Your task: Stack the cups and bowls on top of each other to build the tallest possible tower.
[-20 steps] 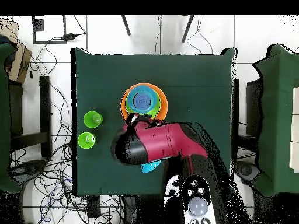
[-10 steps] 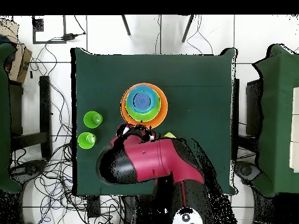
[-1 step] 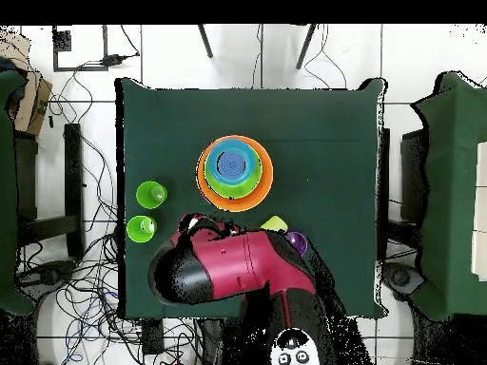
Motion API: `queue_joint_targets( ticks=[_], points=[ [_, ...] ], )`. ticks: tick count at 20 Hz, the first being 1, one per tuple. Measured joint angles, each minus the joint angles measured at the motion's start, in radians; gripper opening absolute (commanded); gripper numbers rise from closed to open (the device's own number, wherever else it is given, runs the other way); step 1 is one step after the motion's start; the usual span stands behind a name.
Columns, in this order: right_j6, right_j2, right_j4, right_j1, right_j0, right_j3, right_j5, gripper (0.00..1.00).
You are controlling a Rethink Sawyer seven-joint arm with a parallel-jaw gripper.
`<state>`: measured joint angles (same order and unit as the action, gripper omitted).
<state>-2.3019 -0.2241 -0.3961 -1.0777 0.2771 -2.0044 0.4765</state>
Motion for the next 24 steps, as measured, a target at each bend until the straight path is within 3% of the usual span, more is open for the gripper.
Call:
queue_joint_targets(
  ticks=[1,2,14,24],
  points=[
    [0.000,-0.001,0.000,0.006,-0.001,-0.003,-0.002,0.00],
    [0.000,-0.001,0.000,0.013,-0.002,-0.006,-0.004,1.00],
    [0.000,0.003,0.002,0.108,-0.074,-0.042,-0.112,1.00],
    [0.000,0.028,0.027,0.159,-0.133,-0.057,-0.126,1.00]
  ],
)
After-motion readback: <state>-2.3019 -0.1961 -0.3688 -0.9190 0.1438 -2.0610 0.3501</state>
